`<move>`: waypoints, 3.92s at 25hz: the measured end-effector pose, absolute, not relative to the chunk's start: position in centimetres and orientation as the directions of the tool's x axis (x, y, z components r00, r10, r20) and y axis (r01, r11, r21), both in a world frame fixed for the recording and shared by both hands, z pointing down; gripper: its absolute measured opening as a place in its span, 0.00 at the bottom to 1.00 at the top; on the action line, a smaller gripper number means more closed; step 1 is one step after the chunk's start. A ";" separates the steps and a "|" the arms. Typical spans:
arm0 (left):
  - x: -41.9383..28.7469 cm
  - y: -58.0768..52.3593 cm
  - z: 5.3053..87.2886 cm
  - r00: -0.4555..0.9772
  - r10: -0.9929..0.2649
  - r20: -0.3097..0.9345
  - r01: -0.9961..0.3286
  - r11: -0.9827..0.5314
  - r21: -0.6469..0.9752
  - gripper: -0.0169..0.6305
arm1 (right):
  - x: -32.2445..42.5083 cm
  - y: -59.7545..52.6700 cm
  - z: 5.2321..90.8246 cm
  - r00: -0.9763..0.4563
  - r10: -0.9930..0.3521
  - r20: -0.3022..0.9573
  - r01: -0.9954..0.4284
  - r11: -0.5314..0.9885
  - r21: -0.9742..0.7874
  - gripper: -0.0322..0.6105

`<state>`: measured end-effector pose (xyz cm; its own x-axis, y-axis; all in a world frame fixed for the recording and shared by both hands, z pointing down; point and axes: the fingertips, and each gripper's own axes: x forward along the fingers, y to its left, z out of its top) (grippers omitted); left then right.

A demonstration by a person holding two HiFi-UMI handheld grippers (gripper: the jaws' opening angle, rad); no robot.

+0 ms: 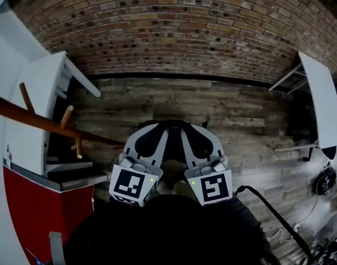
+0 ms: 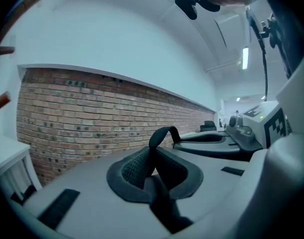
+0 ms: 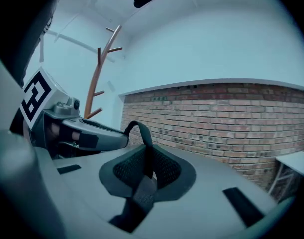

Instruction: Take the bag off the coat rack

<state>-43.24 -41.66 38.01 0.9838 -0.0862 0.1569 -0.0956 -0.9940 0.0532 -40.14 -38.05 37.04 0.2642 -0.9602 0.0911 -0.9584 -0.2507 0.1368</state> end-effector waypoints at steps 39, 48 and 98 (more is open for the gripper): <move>2.1 -13.0 35.2 0.782 0.615 0.104 0.616 -0.787 0.018 0.09 | 2.1 -7.9 34.4 0.864 -0.501 0.057 -0.504 -0.852 0.143 0.11; 10.9 -8.9 34.1 0.715 0.696 0.066 0.691 -0.718 0.084 0.09 | 10.4 -4.1 34.0 0.911 -0.405 0.080 -0.413 -0.897 0.157 0.11; 45.4 6.0 14.6 0.854 0.487 -0.183 0.481 -0.873 -0.081 0.09 | 46.8 11.2 15.4 0.710 -0.693 -0.125 -0.671 -0.720 0.178 0.11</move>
<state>45.37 5.97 14.59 0.8541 0.4870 -0.1827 0.4806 -0.8732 -0.0807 46.76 11.24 15.40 0.7102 -0.6928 -0.1251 -0.6709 -0.7199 0.1780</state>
